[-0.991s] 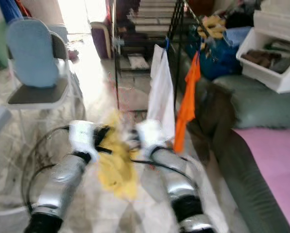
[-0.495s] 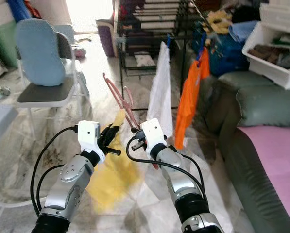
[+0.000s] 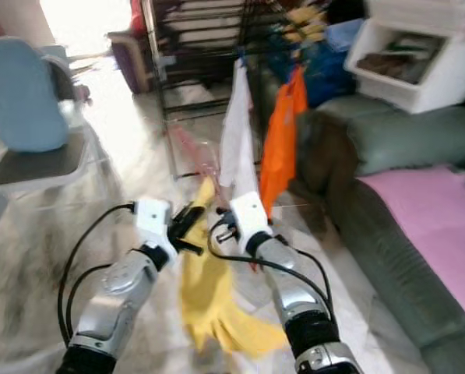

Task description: Hang hanger

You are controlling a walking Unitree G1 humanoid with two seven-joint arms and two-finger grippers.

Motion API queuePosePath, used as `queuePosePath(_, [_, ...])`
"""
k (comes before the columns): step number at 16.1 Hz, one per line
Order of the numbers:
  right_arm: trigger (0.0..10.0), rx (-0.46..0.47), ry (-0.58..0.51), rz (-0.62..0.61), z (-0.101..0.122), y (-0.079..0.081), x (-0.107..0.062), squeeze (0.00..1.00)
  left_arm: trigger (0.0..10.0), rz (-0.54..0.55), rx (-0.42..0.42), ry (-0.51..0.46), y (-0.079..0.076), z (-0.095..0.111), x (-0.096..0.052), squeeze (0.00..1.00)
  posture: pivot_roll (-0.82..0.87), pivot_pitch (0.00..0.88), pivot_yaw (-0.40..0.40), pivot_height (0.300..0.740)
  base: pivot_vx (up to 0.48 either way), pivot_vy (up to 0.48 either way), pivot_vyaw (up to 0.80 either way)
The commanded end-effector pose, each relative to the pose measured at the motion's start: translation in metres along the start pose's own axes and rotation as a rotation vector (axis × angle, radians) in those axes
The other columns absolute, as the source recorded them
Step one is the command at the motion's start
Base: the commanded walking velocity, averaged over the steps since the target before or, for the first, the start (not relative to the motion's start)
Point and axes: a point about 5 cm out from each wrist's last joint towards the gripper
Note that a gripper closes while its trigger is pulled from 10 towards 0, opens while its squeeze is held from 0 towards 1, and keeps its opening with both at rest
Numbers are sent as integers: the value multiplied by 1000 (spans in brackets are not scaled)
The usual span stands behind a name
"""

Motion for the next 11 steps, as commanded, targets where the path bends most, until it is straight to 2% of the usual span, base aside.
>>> queuePosePath(1, [10000, 2, -33, 40, 8, 13, 7, 0, 10000, 24, 37, -36, 9, 10, -3, 0, -87, 0, 26, 740, 0, 480, 0])
queuePosePath(2, [10000, 1, -32, 39, 8, 13, 7, 0, 10000, 24, 37, -37, 9, 10, -3, 0, -86, 0, 27, 740, 0, 458, 0])
queuePosePath(10, [10000, -7, -25, 28, 7, 7, 4, 0, 10000, -29, 108, -46, 1, 12, -4, 0, -84, 0, 26, 740, 0, 0, 0])
queuePosePath(11, [10000, -15, -20, 17, 6, 1, 1, 0, 10000, -57, 160, -59, 1, 16, -4, 0, -84, 0, 26, 740, 0, 0, 0])
Point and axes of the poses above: a point about 5 cm out from each wrist's last joint towards the gripper, its own x axis pointing out of the wrist towards the gripper, its own z axis along the axis of the wrist's last joint, y = z × x, and after that the axes turned 2 degrees about x, right-handed
